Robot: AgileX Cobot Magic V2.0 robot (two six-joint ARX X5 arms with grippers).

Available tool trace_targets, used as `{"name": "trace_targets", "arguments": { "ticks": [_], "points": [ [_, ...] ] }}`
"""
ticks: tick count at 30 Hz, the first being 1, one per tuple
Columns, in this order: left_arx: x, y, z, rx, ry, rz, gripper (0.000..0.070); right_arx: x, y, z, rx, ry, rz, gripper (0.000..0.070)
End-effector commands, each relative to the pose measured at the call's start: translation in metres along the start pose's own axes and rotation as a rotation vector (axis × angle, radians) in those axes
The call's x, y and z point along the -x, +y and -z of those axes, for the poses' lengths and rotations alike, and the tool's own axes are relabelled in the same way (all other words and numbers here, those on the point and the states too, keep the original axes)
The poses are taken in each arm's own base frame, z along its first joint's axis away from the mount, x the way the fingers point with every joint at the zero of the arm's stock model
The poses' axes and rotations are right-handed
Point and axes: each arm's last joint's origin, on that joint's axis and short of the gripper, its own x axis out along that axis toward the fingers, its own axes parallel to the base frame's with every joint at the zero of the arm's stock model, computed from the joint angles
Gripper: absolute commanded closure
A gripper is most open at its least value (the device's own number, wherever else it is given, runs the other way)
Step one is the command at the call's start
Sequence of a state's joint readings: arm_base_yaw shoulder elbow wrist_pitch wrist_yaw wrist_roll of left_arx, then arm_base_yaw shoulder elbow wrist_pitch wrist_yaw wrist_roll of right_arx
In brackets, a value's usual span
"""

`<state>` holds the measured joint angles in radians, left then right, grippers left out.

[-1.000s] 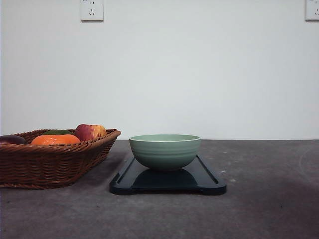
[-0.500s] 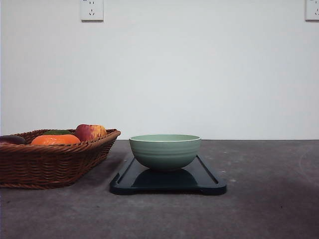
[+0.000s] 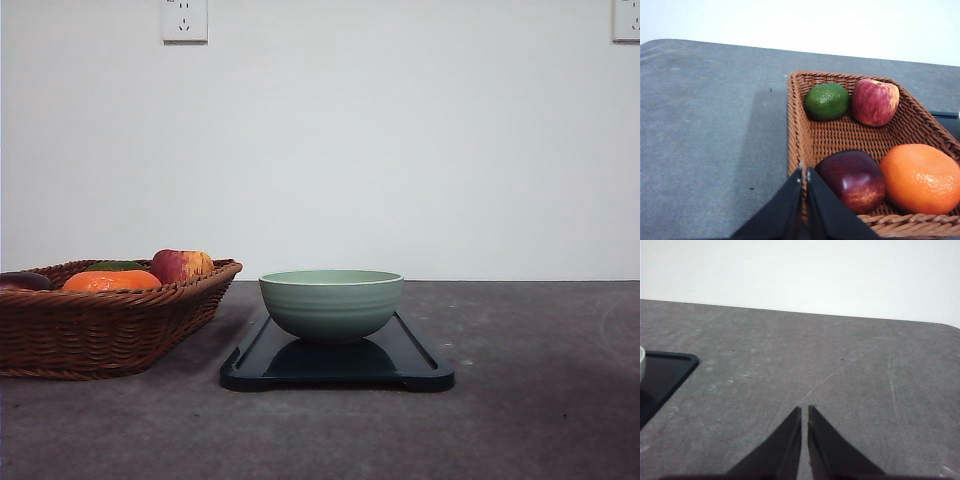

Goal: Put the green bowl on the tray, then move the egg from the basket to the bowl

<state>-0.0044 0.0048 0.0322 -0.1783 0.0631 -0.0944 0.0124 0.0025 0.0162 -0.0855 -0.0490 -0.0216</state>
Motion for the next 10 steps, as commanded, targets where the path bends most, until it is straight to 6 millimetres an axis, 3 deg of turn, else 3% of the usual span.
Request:
{"name": "trace_targets", "arguments": {
  "ticks": [1,10],
  "points": [
    [-0.0018,0.0006,0.0067,0.004,0.026,0.003,0.07,-0.0004,-0.0001,0.0003,-0.011,-0.007,0.002,0.0685],
    [-0.0018,0.0006,0.0067,0.004,0.025,0.003,0.07,-0.0004,-0.0001,0.0003,-0.011,-0.007,0.002,0.0685]
  ]
}}
